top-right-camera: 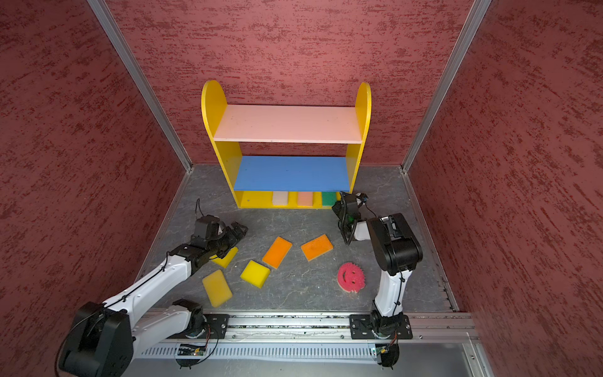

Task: Place and organize the cleaning sponges onto the shelf

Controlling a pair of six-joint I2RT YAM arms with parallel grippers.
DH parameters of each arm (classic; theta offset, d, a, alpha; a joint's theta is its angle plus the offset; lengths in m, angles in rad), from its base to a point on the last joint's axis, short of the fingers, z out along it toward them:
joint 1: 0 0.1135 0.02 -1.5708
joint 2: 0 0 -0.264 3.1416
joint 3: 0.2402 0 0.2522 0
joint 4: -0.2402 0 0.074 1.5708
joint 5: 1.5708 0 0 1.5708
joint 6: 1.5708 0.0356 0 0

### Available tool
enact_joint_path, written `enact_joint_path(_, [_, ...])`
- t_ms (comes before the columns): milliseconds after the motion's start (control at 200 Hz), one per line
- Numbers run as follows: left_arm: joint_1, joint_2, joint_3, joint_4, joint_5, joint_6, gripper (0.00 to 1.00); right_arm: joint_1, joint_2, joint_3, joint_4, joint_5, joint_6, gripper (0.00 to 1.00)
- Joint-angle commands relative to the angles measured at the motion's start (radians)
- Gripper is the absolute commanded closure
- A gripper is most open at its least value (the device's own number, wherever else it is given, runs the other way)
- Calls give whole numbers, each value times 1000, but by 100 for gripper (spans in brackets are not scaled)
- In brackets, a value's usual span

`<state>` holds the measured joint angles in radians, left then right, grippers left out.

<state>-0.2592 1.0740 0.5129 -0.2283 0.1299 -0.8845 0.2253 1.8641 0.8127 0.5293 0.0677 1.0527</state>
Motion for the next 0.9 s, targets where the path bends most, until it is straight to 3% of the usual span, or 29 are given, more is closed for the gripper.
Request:
enact_joint_path(0, [-6,-11,29,-4,-9,9,2,1,-73,-27,-6,2,-7,65])
enact_joint_path(145, [-7,-19,37,-12,-14,17,2,1,-136,-68,-30,-25,-22,71])
enact_joint_path(296, [-8,-34,34,-15,-18,15,2,0,-141,-89,-26,-69,-10,100])
enact_joint_path(521, [-10,-50,22,-25,-27,12,2,0,-16,-72,80,-195,79,100])
enact_joint_path(897, [-8,-8,23,-1,-17,13,2,-1,65,-35,103,-193,101,100])
